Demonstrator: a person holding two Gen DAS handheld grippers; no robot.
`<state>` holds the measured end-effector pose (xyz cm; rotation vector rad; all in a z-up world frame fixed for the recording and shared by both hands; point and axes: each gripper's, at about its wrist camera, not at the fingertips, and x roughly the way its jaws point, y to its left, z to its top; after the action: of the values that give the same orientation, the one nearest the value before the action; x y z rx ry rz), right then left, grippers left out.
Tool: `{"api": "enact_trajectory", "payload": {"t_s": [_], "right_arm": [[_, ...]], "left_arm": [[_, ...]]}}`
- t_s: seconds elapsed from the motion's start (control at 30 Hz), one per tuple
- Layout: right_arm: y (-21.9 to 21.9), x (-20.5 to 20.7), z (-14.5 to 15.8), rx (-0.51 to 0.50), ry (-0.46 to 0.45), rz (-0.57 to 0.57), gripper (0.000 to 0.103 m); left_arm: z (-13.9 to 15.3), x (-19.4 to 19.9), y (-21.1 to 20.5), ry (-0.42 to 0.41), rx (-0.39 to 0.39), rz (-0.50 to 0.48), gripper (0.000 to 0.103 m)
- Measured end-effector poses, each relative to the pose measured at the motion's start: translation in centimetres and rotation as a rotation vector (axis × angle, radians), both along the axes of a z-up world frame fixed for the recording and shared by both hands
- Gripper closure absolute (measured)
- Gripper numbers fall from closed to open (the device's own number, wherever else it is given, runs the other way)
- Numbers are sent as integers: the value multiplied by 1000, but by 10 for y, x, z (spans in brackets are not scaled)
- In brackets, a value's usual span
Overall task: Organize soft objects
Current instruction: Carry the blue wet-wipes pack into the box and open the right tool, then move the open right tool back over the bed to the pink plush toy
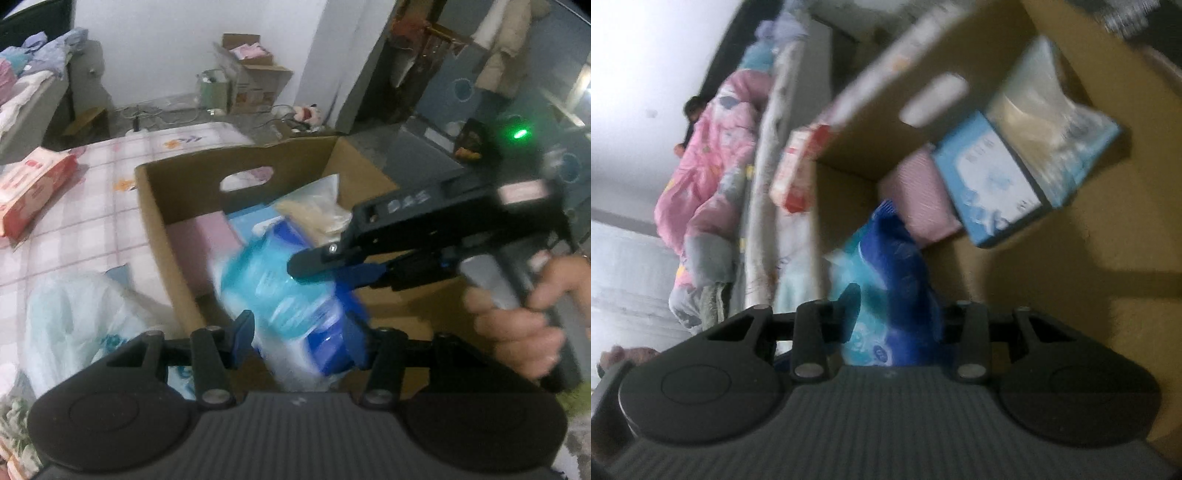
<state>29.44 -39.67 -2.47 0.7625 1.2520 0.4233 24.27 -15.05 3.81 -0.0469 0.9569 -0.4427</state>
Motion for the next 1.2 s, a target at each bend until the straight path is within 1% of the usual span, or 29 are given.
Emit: {"api": "enact_trajectory", "payload": {"t_s": [0.03,0.1,0.17,0.3,0.4,0.53,0.6,0.73,0.8,0.87,0.93,1.0,1.1,1.2], "right_arm": [[0,3,-12,-10,23,-2,66],[4,11,-29,-96,37,-2,66],[3,14,-40,-78,67,-15,66],[7,8,-42,-89,51,-2,66],[9,3,-46,-101,70,-17,65],[18,-1,-57,-56,127,-52,66],[26,-1,-59,-46,125,-43,66],[40,3,-54,-74,109,-40,65],[41,3,-51,-82,108,-42,64],[42,4,-43,-111,80,-40,64],[42,1,-29,-153,22,-50,60],[39,-2,-11,-176,-41,-68,56],[39,-13,18,-175,-133,-90,55],[34,-28,47,-145,-232,-88,53]], "left_arm": [[0,-2,2,-4,2,4,49],[2,-7,9,-21,9,17,48],[8,-14,20,-48,25,47,48],[19,-20,41,-78,-2,73,47],[26,-25,56,-87,-20,103,46],[25,-34,77,-87,-49,140,46],[25,-39,86,-90,-54,156,46],[23,-56,107,-93,-56,197,46],[23,-66,119,-106,-66,217,42],[25,-78,133,-130,-69,241,38],[28,-91,147,-156,-61,274,34],[31,-105,164,-182,-58,318,26],[38,-127,193,-221,-57,384,19],[41,-150,219,-259,-33,455,15]]}}
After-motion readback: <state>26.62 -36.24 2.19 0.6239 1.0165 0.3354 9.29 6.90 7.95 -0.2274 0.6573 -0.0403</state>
